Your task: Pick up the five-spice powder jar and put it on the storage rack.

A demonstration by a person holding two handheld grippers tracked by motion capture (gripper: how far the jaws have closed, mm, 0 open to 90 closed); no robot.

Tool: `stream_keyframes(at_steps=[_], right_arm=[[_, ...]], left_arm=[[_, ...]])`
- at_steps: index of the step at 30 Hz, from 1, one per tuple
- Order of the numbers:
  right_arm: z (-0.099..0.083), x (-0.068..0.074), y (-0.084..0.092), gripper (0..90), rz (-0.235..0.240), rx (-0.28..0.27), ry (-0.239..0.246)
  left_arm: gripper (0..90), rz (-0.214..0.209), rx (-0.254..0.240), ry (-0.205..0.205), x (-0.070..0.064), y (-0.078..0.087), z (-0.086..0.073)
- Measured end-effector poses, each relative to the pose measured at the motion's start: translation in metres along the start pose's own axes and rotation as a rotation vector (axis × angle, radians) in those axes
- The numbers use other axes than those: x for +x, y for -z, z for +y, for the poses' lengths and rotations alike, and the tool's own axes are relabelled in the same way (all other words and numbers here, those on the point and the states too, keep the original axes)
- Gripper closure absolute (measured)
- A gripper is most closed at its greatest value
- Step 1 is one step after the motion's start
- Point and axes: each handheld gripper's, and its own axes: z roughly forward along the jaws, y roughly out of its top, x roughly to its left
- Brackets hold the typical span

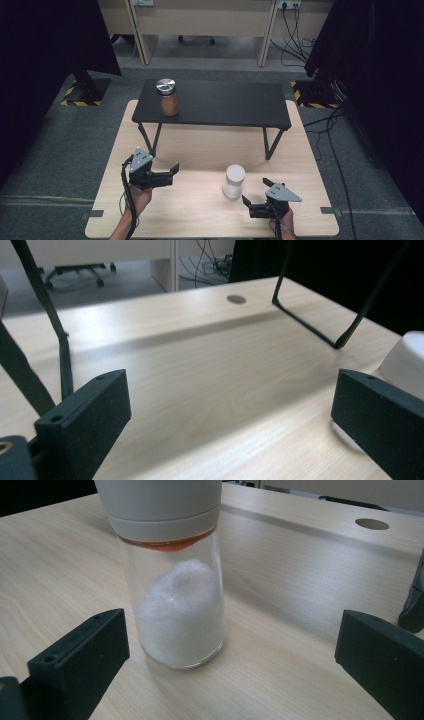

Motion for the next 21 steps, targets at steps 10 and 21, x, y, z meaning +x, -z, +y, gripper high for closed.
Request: stream_keyframes(at_steps=[10,21], right_arm=[[0.000,0.001,-0.001,0.8,0.000,0.002,0.004],[0.000,0.001,0.001,0.8,0.001,-0.008,0.001]], left_arm=[[2.1,0.023,0.068,-0.011,0.000,-0.011,-0.024],[1.0,0.029,0.080,-0.058,-0.007,-0.015,-0.042]])
